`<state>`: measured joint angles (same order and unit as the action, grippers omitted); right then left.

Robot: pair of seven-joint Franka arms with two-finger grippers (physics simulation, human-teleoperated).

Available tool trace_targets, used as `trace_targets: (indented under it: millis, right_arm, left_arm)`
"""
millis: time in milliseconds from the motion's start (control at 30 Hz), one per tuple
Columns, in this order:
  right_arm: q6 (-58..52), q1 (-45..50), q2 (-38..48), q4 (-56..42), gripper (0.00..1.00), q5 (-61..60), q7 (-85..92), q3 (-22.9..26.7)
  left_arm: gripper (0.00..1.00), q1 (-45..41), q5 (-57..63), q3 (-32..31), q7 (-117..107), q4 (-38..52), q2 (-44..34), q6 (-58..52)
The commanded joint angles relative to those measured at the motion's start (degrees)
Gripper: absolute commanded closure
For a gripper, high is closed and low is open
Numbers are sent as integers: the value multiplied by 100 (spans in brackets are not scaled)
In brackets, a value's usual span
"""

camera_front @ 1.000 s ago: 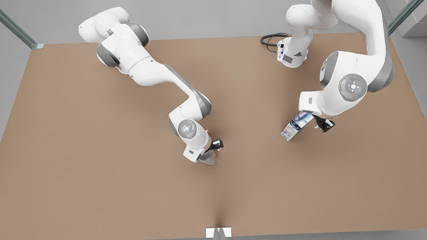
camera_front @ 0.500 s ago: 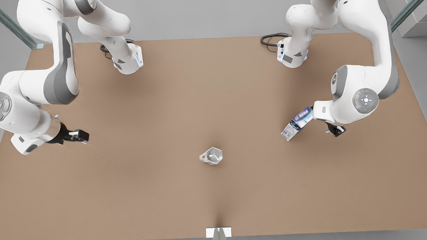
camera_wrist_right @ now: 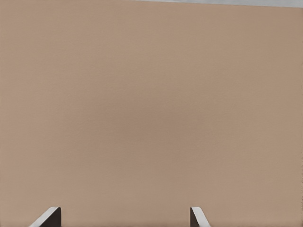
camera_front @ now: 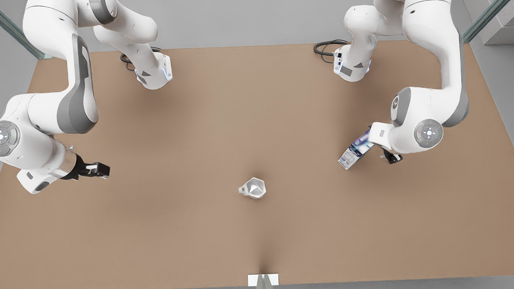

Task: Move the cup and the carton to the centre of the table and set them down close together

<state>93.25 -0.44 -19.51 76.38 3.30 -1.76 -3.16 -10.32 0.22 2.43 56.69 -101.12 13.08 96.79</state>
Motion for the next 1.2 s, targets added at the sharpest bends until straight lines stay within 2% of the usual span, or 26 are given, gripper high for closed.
trace_targets:
  millis: [0,67,200,300,467,733,867,1167]
  right_arm:
    - [9,0,-9,0,0,4,-9,0]
    - [9,0,-9,-9,0,-5,0,0]
    - [0,0,-9,-9,0,-5,-9,0]
    - [0,0,-26,-9,0,-5,-9,0]
    - [9,0,-35,0,0,-5,-9,0]
    - [9,-18,-79,-9,0,-5,-9,0]
    - [18,-26,-97,-9,0,-5,-9,0]
    - [18,-26,-114,-9,0,-5,-9,0]
  left_arm:
    - [0,-49,-30,90,-9,-47,2,50]
    - [0,-242,-162,381,-61,-188,2,253]
    - [0,-392,-400,486,-176,-197,-68,552]
    - [0,-419,-408,539,-176,-584,-156,815]
    - [0,-462,-444,223,-123,-575,-262,534]
    - [0,-462,-435,170,-105,-751,-235,472]
    - [0,-471,-435,214,-97,-1331,-244,1158]
    - [1,-480,-435,197,-97,-1990,-262,1984]
